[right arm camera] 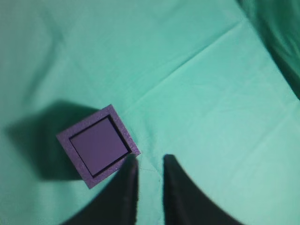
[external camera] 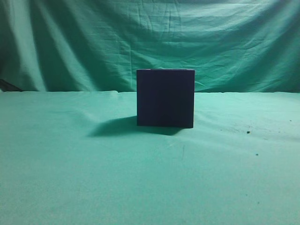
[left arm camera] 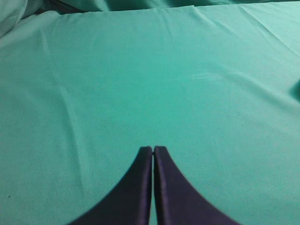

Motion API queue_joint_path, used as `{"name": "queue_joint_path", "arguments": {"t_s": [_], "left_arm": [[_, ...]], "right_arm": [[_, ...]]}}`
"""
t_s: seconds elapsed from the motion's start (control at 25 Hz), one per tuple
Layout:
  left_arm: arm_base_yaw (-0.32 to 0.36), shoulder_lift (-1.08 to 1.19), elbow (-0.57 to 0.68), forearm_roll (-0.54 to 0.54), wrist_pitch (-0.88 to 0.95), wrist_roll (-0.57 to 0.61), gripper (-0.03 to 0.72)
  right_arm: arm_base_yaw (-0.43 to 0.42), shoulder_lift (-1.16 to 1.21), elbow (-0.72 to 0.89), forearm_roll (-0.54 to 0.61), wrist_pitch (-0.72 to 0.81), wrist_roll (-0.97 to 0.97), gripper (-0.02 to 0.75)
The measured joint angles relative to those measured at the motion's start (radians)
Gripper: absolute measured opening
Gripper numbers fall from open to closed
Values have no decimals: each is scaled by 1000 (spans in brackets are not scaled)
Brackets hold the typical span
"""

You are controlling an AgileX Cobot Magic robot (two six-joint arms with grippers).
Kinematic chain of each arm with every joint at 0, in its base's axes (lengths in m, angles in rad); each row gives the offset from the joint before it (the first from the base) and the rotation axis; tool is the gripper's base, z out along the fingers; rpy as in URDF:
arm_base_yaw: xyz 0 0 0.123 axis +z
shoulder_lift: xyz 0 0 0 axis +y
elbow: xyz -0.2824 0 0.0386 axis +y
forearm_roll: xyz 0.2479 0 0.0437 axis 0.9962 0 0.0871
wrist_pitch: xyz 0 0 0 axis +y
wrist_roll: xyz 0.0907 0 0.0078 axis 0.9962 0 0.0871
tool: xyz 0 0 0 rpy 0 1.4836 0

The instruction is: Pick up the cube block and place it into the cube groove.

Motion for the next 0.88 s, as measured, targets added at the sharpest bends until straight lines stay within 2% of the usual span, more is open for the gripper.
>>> {"name": "queue_joint_path", "arguments": {"t_s": [0.12, 0.28, 0.56, 0.88], "left_arm": [[0, 0, 0, 0, 0, 0, 0], [0, 0, 0, 0, 0, 0, 0], [0, 0, 0, 0, 0, 0, 0], [0, 0, 0, 0, 0, 0, 0]], "right_arm": [[0, -98, 18, -9, 2, 131, 0], [0, -255, 123, -9, 6, 254, 0], [0, -576, 439, -13, 10, 369, 0], [0, -943, 843, -13, -225, 452, 0]]}}
